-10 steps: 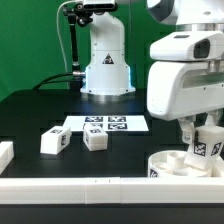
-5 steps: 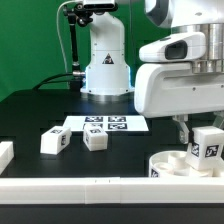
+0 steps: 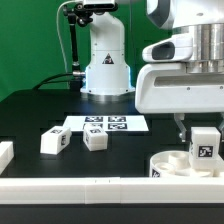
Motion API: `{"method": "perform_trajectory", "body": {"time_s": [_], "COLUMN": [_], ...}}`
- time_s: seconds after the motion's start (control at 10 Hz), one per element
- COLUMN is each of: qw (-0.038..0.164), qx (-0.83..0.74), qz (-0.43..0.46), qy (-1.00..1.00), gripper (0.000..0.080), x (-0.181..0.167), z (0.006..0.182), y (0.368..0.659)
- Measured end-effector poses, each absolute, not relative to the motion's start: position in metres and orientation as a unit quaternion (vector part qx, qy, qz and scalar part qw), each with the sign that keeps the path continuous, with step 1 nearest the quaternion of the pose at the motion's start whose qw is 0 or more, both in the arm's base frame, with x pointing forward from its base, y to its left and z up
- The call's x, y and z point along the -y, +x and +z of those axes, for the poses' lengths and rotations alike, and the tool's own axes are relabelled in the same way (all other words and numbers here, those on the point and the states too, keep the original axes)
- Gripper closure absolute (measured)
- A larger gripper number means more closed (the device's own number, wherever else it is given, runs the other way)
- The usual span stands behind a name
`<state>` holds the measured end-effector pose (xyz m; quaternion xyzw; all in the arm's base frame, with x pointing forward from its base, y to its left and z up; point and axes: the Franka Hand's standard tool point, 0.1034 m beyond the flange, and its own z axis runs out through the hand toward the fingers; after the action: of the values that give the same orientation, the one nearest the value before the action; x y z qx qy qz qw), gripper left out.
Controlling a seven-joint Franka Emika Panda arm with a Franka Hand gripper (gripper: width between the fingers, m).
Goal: Assemble stool
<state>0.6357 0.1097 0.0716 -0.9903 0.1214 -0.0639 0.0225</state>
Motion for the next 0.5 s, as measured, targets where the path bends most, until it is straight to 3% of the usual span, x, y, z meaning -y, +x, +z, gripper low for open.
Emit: {"method": "perform_trajectory", "body": {"time_s": [0.5], "qw": [0.035], "qx": [-0.306], "qz": [-0.056], "qy": [-0.95], "gripper": [0.0461], "x": [-0.1124], "z": [0.0711], "y": [0.6343]}}
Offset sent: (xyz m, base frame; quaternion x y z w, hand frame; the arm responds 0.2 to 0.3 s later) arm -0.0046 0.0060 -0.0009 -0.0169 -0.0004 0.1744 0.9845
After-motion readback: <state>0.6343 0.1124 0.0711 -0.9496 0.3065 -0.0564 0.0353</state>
